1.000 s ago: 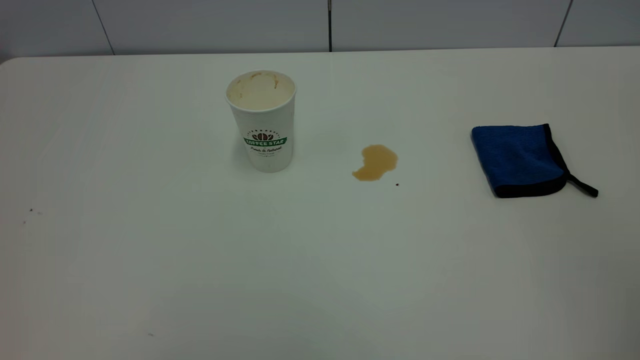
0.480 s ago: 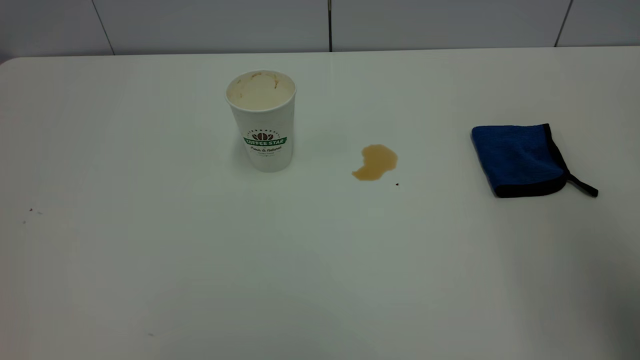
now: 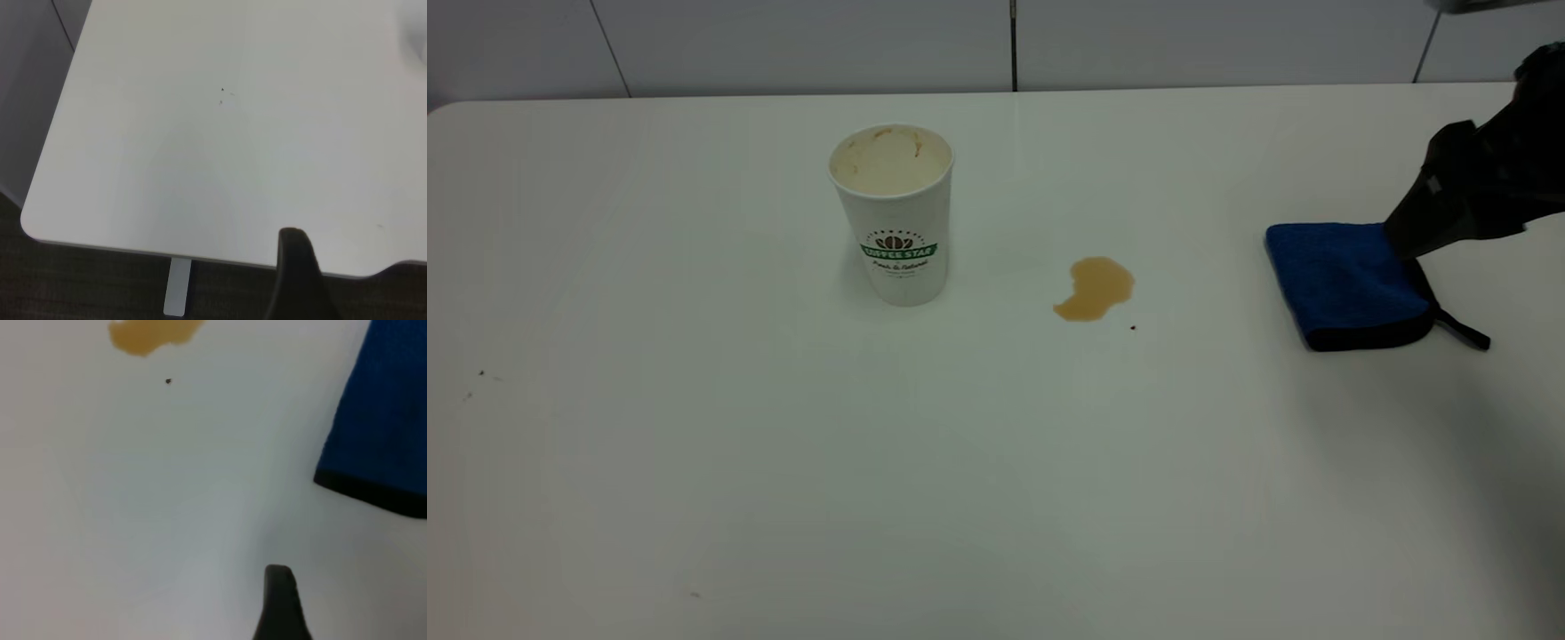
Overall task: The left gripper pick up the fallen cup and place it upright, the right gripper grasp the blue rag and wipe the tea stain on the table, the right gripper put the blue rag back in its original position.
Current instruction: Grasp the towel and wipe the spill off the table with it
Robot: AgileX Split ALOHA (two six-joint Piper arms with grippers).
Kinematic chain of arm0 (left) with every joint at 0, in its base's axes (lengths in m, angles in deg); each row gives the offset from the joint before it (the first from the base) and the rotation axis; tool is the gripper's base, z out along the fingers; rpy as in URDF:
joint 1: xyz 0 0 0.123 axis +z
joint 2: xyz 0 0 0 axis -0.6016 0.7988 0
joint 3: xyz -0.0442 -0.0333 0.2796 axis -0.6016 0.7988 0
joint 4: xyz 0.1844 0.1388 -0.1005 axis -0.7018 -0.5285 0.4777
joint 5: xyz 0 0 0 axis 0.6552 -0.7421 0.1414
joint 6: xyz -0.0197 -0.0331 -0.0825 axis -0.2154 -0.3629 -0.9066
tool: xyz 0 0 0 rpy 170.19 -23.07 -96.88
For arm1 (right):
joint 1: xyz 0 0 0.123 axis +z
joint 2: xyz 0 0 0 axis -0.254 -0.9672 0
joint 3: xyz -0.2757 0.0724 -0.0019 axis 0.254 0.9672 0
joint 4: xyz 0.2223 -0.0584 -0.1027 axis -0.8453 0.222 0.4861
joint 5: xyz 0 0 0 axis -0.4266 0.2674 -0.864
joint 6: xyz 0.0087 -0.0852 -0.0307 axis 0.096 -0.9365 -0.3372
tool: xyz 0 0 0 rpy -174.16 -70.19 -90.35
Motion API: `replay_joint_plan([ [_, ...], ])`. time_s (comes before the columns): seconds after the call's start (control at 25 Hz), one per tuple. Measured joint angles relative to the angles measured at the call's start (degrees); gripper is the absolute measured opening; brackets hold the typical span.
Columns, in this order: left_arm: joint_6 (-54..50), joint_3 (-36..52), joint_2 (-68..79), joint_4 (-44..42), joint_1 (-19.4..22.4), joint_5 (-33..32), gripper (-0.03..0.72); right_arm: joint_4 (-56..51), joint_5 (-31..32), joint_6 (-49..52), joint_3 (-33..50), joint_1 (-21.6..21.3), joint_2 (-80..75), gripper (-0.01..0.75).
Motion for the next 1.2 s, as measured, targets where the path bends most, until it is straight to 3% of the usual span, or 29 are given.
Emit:
replay_joint_plan([
  [0.48, 0.00, 0.00, 0.00, 0.00, 0.00, 0.00, 0.499, -0.88, -5.95, -10.17, -22.06, 0.05, -27.43, 0.592],
  [0.68, 0.00, 0.00, 0.00, 0.00, 0.00, 0.00, 0.499, -1.15, -11.66, -12.12, -25.19, 0.05, -31.95, 0.590],
  [0.92, -0.04, 0.00, 0.00, 0.00, 0.00, -0.05, 0.499, -1.73, -12.94, -12.12, -25.78, 0.05, -34.24, 0.567],
  [1.04, -0.04, 0.00, 0.00, 0.00, 0.00, -0.05, 0.499, -1.91, -12.88, -12.12, -25.78, 0.96, -34.49, 0.441],
  [1.2, -0.10, 0.00, 0.00, 0.00, 0.00, -0.05, 0.499, -1.91, -14.15, -12.06, -26.38, 3.51, -34.80, 0.102],
])
